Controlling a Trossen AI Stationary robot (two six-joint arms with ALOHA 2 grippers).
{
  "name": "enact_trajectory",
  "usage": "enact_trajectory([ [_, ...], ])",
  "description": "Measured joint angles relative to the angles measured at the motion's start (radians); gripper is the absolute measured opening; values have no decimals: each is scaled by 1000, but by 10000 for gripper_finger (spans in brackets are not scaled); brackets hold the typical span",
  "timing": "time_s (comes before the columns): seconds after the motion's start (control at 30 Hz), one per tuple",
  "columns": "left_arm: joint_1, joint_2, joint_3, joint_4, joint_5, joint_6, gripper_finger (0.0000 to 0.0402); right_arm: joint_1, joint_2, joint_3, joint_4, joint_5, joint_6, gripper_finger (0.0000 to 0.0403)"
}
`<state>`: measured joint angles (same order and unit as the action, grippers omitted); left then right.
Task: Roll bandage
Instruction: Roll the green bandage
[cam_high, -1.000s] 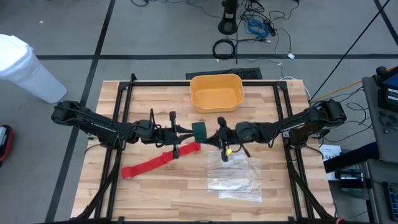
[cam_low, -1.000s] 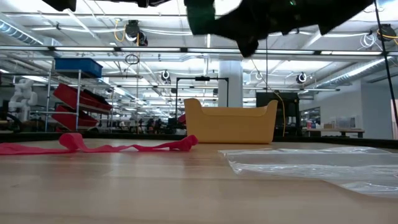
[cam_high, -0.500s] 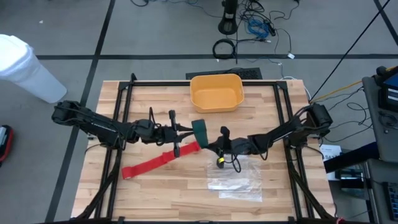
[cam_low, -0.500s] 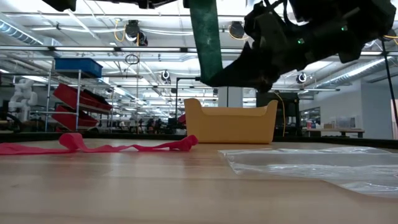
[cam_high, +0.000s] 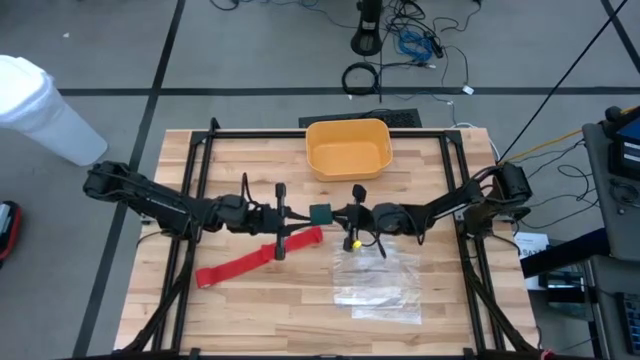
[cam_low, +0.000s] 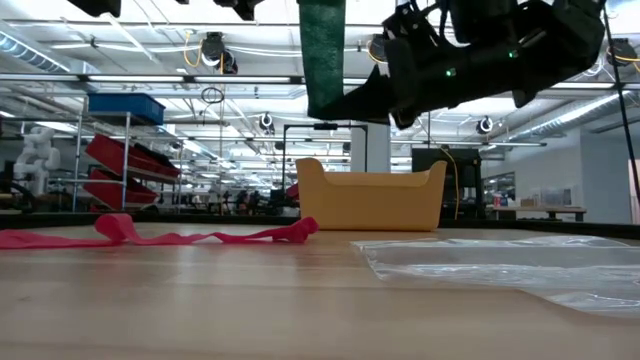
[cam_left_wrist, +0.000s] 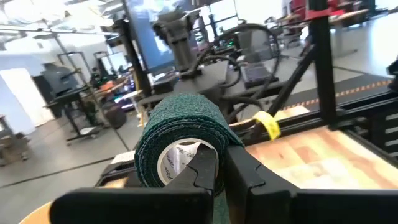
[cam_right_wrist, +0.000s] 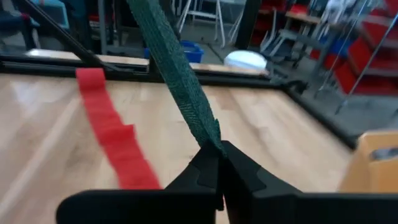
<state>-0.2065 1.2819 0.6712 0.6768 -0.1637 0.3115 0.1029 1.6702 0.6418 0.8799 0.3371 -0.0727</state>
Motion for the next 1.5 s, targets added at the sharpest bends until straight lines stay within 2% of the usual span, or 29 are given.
enact_trajectory([
  [0.17, -2, 0, 0, 5, 10, -44, 13, -17, -68, 0, 29, 5, -177, 0],
  [0.37, -6, 12, 0, -11, 119, -149, 13, -19, -133, 0, 65, 5, -272, 0],
  [0.6, -28, 63, 0, -18, 142, -136, 13, -10, -136, 0, 154, -2, -385, 0],
  [0.77, -28, 84, 0, -12, 214, -70, 13, -8, -151, 0, 182, -2, -445, 0],
  [1.23, 11, 91, 0, -85, 210, -68, 13, 112, -190, 0, 217, 4, -605, 0],
  [1.37, 27, 91, 0, -87, 160, -58, 13, 143, -190, 0, 210, -33, -641, 0],
  [1.5, 44, 91, 1, -86, 157, -51, 13, 165, -189, 27, 164, -48, -650, 0],
])
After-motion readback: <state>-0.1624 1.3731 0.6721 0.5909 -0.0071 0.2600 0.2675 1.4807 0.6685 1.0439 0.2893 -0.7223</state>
